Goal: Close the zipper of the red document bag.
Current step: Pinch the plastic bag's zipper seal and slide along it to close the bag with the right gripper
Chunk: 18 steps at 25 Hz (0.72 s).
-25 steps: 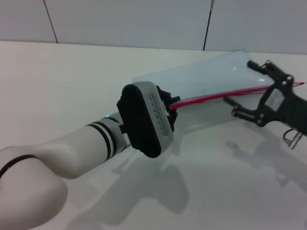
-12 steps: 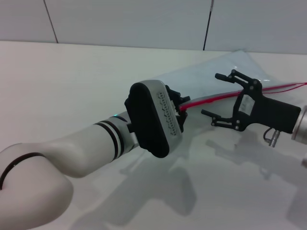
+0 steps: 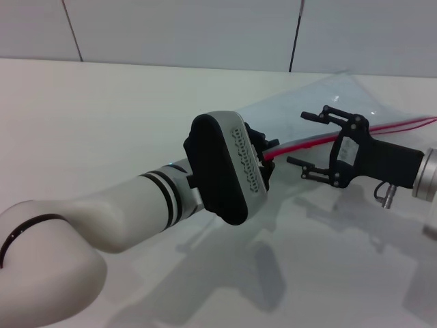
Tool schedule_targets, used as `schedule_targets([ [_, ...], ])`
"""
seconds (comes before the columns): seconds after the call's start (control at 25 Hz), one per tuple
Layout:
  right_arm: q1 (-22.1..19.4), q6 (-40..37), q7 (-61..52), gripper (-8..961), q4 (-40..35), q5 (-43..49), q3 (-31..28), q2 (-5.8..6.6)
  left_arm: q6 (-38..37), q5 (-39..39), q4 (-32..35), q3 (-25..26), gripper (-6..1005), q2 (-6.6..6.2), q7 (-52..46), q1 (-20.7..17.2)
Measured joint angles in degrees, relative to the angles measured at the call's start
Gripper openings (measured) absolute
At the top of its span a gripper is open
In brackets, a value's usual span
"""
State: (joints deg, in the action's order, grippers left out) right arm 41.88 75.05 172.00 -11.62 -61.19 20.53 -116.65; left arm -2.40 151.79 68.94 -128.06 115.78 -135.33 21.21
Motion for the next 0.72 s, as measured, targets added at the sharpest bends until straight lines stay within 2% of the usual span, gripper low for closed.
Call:
schedule_targets([
  [0.24,0.1,-0.2,0.0,710,-0.4,0.0,0.0,0.01,0.0,0.0,0.1,0.0,58,-0.03,0.0,-0.1],
  [0.32,0.1,-0.2,0.0,493,-0.5,0.0,0.0,0.02,0.0,0.0,0.1,0.0,58,-0.10,0.0,-0.1],
  [0.72,0.0,-0.4,0.1,363,-1.0,0.0,0.9,0.02,-0.4,0.0,1.4,-0.1,58,-0.17,0.0,-0.7],
])
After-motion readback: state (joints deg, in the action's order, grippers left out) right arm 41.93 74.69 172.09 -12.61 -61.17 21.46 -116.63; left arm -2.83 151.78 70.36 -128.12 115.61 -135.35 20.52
